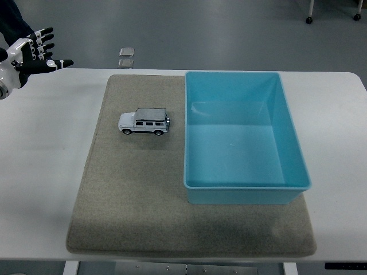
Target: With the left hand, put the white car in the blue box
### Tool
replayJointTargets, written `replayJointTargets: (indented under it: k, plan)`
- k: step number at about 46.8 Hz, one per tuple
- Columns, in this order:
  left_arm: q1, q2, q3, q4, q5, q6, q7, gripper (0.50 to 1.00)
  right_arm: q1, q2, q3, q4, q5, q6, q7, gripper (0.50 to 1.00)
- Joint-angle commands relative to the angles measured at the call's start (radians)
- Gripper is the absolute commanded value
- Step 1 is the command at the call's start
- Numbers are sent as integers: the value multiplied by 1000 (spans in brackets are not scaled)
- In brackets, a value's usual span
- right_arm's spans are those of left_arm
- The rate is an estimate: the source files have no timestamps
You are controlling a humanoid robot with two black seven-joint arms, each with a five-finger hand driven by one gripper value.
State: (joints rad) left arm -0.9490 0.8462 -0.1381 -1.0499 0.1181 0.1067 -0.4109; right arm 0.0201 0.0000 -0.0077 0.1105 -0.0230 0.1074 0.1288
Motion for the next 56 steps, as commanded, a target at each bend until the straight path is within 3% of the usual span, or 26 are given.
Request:
replayJointTargets:
  k: [1, 28, 56]
  plan:
    - [3, 1, 0, -7, 5, 1, -15, 1000, 1, 0, 0, -2, 0, -2, 0, 936]
    - [15, -10, 0, -7, 2, -53, -20, 1000, 0, 0, 0, 0, 0, 0, 0, 936]
    - [15, -21, 0, -9, 2, -53, -20, 1000, 0, 0, 0, 0, 0, 0, 0, 936]
